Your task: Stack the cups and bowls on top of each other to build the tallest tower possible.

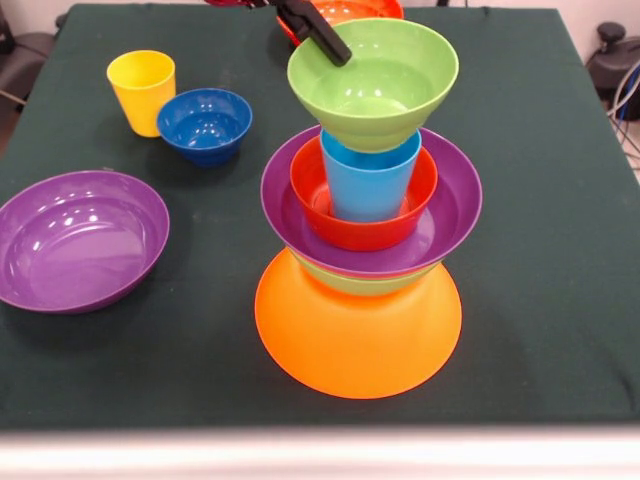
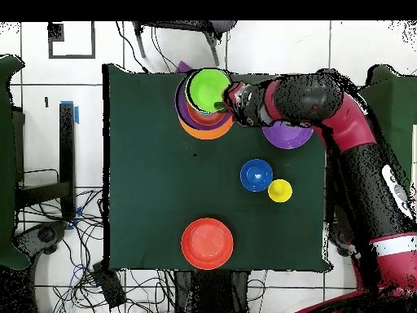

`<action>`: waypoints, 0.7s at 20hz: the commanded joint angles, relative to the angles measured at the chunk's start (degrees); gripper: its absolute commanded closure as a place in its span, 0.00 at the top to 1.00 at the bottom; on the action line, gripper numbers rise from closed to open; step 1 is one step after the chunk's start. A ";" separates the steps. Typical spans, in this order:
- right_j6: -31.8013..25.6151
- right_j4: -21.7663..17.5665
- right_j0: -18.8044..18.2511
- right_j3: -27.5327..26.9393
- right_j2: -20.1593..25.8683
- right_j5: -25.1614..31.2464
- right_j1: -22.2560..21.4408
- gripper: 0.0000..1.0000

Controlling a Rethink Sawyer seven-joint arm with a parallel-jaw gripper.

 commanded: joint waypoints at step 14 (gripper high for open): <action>-13.55 -3.61 3.12 -5.52 -0.10 1.44 2.16 0.00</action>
